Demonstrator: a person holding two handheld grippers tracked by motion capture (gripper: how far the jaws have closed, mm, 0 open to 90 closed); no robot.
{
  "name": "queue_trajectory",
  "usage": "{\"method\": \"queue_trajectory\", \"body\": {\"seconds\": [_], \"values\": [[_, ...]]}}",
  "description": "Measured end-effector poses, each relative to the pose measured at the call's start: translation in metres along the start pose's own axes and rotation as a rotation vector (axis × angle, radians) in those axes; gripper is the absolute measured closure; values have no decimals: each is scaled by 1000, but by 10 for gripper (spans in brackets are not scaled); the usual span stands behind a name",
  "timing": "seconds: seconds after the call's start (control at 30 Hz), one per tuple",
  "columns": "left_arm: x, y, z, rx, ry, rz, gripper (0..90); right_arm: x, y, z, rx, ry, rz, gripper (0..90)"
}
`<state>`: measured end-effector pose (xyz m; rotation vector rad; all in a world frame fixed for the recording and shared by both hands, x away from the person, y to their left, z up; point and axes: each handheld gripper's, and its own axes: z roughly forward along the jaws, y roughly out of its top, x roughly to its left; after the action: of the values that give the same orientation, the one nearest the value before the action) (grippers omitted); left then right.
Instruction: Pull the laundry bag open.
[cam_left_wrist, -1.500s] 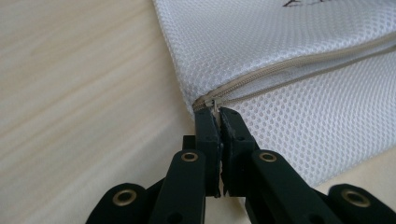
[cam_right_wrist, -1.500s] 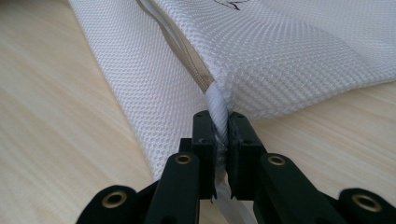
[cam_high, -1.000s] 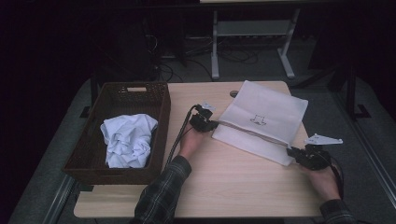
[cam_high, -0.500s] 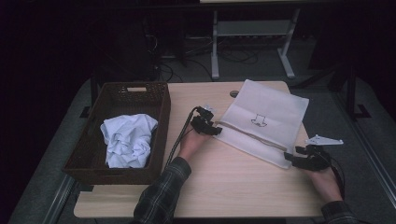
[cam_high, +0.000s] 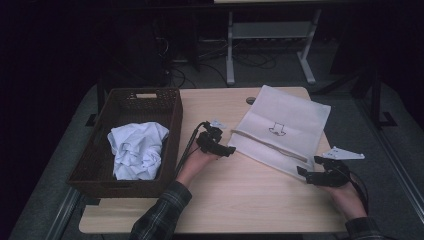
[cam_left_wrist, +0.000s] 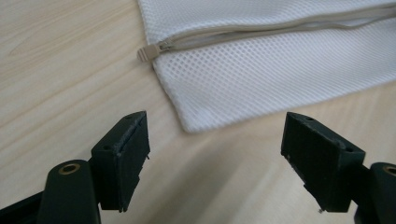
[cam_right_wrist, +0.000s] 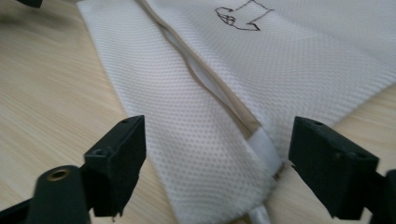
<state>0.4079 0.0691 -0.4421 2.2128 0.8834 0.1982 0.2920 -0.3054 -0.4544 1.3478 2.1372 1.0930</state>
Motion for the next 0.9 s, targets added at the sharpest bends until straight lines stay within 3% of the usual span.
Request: {"method": "queue_trajectory", "body": {"seconds": [0.1,0.3,0.4,0.63,0.73,0.9], "values": [[-7,-3,-10,2,-4,15,213,4,3,1,-8,11,-3,144],[-16,-10,-30,-48,-41,9,202,15,5,3,-20,36,-28,135],[-23,-16,-36,-67,-17,19,197,19,4,3,-30,43,-25,135],[-30,-32,-43,-83,-17,-5,189,30,5,7,-43,51,-53,136],[-35,-39,-47,-102,2,16,184,36,3,7,-54,60,-64,135],[-43,-51,-55,-122,-15,14,177,45,1,6,-55,68,-65,135]]}}
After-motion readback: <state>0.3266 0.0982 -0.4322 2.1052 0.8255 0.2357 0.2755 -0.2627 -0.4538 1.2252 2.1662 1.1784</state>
